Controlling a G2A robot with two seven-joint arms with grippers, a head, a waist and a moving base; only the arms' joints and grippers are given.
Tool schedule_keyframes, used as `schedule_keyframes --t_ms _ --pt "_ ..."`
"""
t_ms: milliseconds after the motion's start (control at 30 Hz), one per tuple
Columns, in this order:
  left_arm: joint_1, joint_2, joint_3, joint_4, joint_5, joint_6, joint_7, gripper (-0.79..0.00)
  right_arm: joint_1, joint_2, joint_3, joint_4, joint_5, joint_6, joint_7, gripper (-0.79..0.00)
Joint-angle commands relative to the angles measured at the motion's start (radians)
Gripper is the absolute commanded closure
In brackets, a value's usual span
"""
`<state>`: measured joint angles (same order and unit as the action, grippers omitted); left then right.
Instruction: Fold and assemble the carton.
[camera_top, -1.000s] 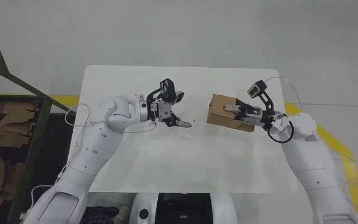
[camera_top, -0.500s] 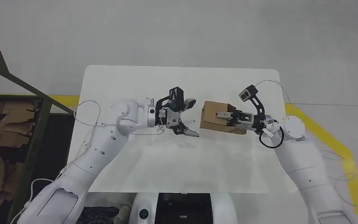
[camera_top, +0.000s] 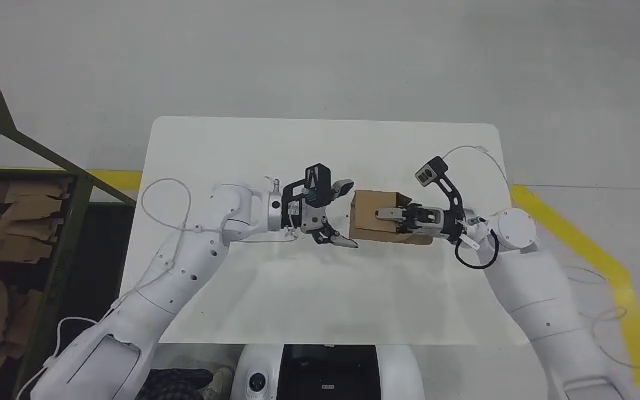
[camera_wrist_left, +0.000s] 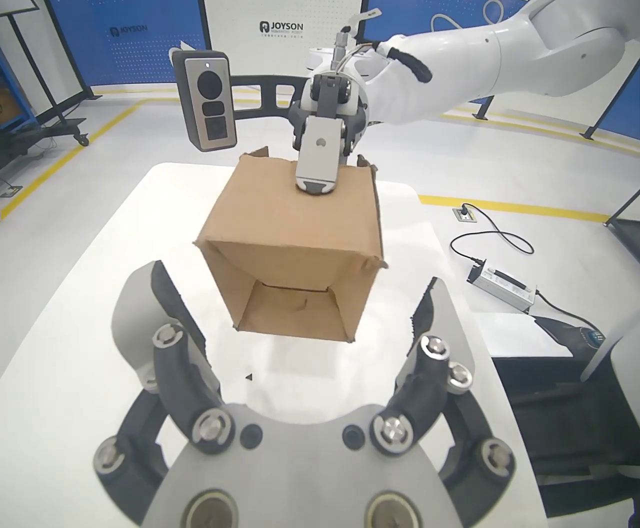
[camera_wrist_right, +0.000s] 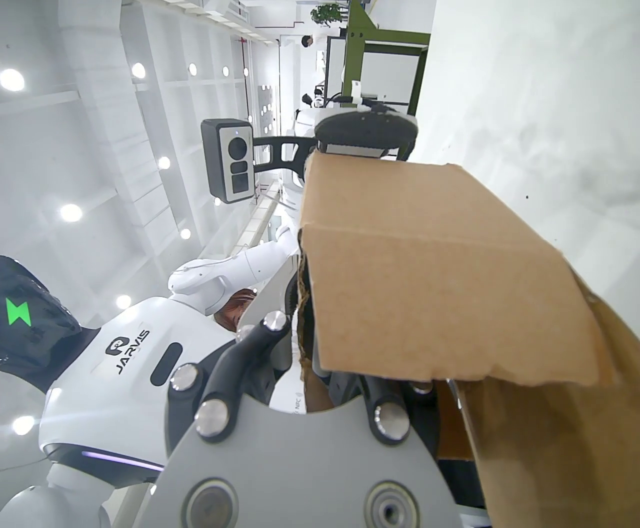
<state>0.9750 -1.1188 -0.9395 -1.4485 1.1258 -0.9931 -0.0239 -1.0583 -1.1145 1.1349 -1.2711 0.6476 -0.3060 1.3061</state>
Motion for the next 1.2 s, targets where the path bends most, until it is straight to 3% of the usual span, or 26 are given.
schedule_keyframes --t_ms 0,400,867,933,1167 --pt "-0.004 -0.003 0.006 0.007 0.007 0.008 0.018 -0.785 0.000 -0.001 -0.006 -0.006 -0.009 0.001 -0.005 0.000" --pt "-0.017 -0.012 0.023 0.031 0.031 0.003 0.055 -0.785 0.006 -0.008 -0.031 -0.016 -0.019 0.015 -0.021 0.000" --pt "-0.018 -0.015 0.034 0.039 -0.002 -0.019 0.024 -0.785 0.008 -0.010 -0.042 -0.016 -0.038 0.017 -0.028 0.000" --pt "-0.018 -0.014 0.036 0.039 -0.011 -0.019 0.020 -0.736 0.008 -0.011 -0.043 -0.017 -0.039 0.017 -0.029 0.000" --pt "-0.017 -0.011 0.039 0.034 -0.022 -0.019 0.013 -0.674 0.009 -0.011 -0.045 -0.018 -0.042 0.021 -0.028 0.000"
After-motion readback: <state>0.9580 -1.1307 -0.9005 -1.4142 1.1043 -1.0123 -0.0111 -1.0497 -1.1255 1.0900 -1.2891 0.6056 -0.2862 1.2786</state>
